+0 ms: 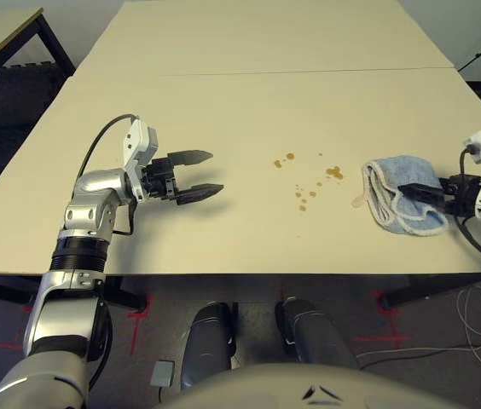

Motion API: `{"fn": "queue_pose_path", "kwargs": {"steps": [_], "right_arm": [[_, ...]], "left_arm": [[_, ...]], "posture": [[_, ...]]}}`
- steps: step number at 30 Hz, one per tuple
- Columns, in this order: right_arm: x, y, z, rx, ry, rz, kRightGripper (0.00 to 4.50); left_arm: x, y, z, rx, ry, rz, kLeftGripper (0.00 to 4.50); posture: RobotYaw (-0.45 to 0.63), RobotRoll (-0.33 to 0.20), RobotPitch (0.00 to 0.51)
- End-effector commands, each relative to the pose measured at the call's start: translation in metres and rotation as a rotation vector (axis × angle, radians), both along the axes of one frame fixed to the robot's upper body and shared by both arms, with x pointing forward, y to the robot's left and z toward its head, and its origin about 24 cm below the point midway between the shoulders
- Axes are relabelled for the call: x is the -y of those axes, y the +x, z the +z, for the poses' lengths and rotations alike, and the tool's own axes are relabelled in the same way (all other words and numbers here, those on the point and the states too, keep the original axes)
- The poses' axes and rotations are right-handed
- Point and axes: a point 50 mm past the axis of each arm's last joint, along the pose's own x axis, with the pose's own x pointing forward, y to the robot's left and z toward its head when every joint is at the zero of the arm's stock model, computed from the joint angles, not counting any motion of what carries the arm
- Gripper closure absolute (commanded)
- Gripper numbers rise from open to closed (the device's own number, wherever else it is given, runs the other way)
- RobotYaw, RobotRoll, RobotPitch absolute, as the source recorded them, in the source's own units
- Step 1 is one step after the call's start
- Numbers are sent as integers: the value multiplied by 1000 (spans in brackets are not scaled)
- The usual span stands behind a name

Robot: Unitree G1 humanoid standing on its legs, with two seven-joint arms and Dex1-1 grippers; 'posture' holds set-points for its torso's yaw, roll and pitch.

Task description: Wipe the water off the table with a rag.

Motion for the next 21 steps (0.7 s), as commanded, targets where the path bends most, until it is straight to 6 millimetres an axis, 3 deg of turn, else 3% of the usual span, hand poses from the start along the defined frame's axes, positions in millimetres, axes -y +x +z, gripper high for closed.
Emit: {"fn": "queue_pose_path", "kwargs": {"steps": [1,8,12,19,21], "right_arm": [[-12,-5,-17,-67,22,36,39],[-12,-6,-27,-79,-33,22,39],[-11,-4,-27,-63,-64,16,1314],[-10,1,-15,4,-54,-1,3955],[-8,4,-6,45,-41,-21,4422]], "left_arm": [[0,-2,0,-4,31,-10,0],[1,0,2,-3,31,-12,0],[1,1,3,-1,32,-12,0],[1,1,3,-1,35,-15,0],[1,1,3,-2,37,-17,0]], "posture": [[-239,0,108],[-242,0,106],[-242,0,102],[-247,0,101],[-247,0,101]]}}
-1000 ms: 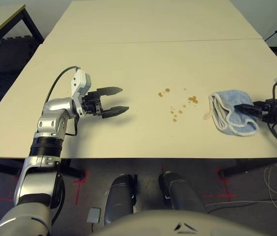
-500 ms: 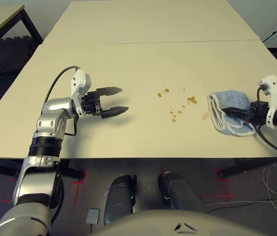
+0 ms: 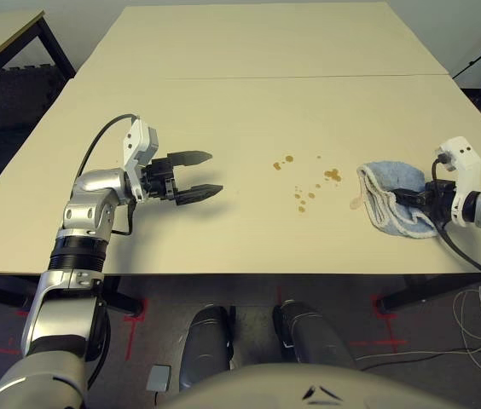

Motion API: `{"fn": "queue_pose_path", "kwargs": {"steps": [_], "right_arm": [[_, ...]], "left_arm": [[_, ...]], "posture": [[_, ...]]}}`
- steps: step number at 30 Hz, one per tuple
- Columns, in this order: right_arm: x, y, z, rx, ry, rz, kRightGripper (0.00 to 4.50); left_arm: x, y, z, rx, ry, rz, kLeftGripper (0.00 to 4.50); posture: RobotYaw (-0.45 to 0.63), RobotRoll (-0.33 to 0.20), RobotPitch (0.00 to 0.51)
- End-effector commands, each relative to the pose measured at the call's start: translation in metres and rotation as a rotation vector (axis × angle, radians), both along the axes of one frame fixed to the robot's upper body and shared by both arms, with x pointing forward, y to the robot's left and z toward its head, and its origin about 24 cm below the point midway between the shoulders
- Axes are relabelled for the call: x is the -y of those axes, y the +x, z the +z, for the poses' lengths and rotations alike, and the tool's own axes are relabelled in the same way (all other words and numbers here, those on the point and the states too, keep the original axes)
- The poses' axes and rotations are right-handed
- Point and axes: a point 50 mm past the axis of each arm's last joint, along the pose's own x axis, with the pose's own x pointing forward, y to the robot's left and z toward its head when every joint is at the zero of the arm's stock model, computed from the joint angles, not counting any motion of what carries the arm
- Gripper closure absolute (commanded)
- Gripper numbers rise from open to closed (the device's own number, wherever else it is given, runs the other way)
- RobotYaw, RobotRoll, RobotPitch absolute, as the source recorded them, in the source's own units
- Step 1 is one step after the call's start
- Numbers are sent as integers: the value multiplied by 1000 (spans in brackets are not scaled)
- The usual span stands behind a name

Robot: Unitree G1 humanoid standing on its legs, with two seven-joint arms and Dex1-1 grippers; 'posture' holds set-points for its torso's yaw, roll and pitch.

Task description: Wipe the water off the table with a rag.

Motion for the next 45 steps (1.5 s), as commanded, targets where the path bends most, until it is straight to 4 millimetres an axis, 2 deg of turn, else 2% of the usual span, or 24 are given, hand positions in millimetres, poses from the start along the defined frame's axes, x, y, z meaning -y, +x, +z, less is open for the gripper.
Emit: {"fn": "queue_pose_path", "kwargs": {"steps": [1,7,11,15,24,28,35,45], "right_arm": [[4,4,10,55,16,-45,4425],[1,16,39,190,82,-88,4425],[-10,25,43,225,94,-90,4425],[-21,33,36,223,90,-89,4425],[-44,46,5,169,25,-71,4425],[-60,50,-9,134,11,-21,4425],[-85,49,-22,100,24,66,4425],[-130,36,-37,37,81,221,4425]], "left_arm": [[1,1,3,4,29,-14,0],[1,3,2,5,31,-15,0],[2,4,2,4,31,-17,0],[2,4,2,2,33,-22,0],[-3,3,1,10,72,-26,0],[-4,2,1,11,75,-25,0],[-5,-1,1,9,79,-26,0],[-5,-3,-1,0,81,-30,0]], "posture": [[-247,0,101],[-257,0,100],[-257,0,100],[-257,0,100],[-251,0,96],[-241,0,95],[-229,0,98],[-227,0,107]]}}
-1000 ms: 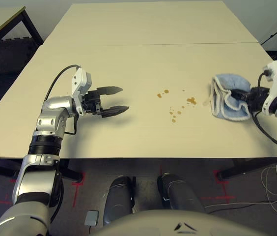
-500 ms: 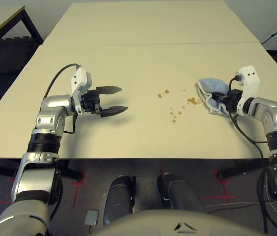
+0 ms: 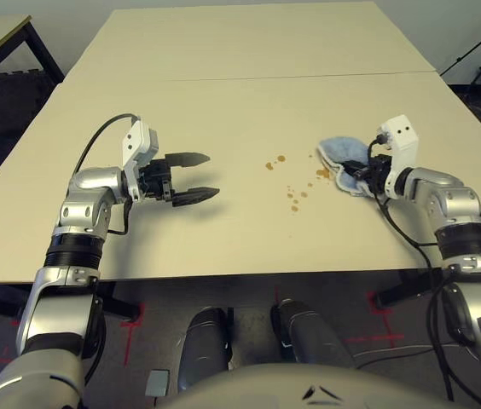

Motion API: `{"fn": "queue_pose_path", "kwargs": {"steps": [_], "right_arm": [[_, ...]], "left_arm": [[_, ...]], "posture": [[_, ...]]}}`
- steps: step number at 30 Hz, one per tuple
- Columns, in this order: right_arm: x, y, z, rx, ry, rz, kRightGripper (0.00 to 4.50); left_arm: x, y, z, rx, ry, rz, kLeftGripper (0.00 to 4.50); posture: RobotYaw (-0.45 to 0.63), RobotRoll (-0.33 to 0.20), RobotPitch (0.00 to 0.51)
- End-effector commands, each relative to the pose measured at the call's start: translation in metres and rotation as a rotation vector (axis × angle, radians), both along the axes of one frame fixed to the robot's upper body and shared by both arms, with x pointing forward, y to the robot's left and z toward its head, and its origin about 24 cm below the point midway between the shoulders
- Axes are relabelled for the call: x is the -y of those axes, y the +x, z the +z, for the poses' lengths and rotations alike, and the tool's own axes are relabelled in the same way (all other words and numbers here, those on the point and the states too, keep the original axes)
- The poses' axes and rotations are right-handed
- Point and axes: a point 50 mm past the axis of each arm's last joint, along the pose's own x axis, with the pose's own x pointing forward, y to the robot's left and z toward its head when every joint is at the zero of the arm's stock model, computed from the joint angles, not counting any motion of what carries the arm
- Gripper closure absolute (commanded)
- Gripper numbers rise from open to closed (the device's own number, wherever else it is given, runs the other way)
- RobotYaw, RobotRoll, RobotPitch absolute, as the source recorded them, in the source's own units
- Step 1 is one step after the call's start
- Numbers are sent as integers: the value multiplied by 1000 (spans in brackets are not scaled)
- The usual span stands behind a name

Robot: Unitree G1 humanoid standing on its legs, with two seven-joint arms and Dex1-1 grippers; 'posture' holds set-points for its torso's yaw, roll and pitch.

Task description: Wipe the water off the table with a rag.

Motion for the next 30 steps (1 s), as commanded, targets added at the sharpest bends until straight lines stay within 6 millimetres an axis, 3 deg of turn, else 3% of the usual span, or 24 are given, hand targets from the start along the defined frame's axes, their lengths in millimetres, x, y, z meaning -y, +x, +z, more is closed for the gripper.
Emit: {"fn": "queue_pose_path", "kwargs": {"steps": [1,8,14,18,22,26,30], "right_arm": [[-31,-15,-30,-142,20,122,4425],[-48,-17,-31,-149,28,159,4425],[-35,-11,-30,-133,-16,101,4425],[-10,-4,-22,-109,-58,25,4425],[34,0,-11,-77,-164,-75,4426],[72,-3,1,-55,-235,-163,4426],[96,-8,15,-37,-223,-210,4426]], "left_arm": [[0,-2,0,-5,19,-12,0],[1,-3,-1,-9,16,-11,0],[2,-3,-2,-11,14,-15,0],[3,-3,-2,-11,13,-15,0],[2,-2,-2,-11,13,-13,0],[2,-2,-2,-12,12,-12,0],[2,-2,-3,-14,14,-14,0]], "posture": [[-227,0,107],[-226,0,109],[-227,0,109],[-228,0,108],[-232,0,107],[-235,0,106],[-237,0,107]]}}
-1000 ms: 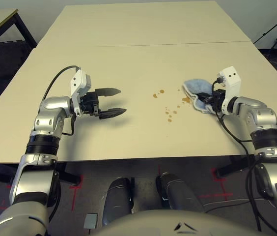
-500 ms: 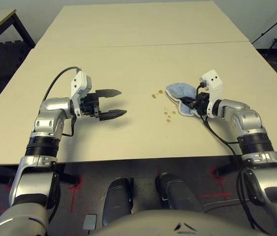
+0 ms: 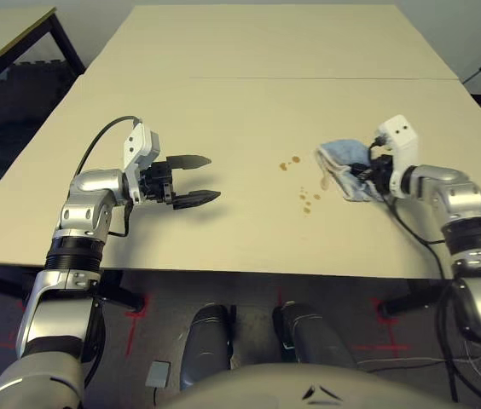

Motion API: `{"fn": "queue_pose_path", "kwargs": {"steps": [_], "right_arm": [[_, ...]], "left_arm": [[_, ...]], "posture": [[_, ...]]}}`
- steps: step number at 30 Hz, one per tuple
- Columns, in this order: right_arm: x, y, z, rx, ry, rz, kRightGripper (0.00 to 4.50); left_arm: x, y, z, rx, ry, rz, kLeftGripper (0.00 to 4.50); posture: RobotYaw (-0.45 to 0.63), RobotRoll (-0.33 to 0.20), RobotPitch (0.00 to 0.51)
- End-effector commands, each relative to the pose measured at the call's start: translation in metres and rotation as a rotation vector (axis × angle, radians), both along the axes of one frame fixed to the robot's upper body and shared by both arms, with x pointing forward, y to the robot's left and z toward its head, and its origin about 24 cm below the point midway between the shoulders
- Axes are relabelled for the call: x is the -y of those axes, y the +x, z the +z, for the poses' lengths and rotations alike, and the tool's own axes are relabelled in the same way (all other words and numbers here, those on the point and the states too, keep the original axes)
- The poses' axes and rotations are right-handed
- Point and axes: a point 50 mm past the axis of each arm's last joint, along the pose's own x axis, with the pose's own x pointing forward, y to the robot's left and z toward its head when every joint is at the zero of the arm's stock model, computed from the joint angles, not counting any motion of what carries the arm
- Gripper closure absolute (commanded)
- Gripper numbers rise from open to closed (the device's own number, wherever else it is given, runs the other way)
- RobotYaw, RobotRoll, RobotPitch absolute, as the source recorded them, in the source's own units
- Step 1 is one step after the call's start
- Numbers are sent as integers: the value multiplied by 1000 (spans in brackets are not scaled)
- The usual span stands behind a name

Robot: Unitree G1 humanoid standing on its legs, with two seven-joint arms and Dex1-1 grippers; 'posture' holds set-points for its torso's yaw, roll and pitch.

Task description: Wipe the water off the table with a rag.

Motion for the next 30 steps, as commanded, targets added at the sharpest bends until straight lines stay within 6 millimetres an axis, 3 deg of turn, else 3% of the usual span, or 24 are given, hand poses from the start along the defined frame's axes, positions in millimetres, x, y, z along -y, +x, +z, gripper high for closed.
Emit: {"fn": "queue_pose_path", "kwargs": {"steps": [1,7,11,15,18,30], "right_arm": [[30,-10,9,-5,5,-80,4426],[40,-33,44,-16,122,-25,4426],[27,-55,50,-98,159,60,4426],[8,-71,41,-171,199,117,4426],[-6,-77,22,-205,224,125,4426],[-56,-75,-23,-223,197,149,4426]], "left_arm": [[1,-1,-3,-8,15,-12,0],[-1,-1,-3,-15,22,-15,0],[-2,-2,-4,-23,29,-23,0],[-2,-2,-5,-30,33,-32,0],[-5,-4,-7,-32,79,-52,0],[-4,-2,-5,-24,72,-56,0]], "posture": [[-237,0,108],[-242,0,115],[-251,0,120],[-255,0,123],[-255,0,123],[-248,0,117]]}}
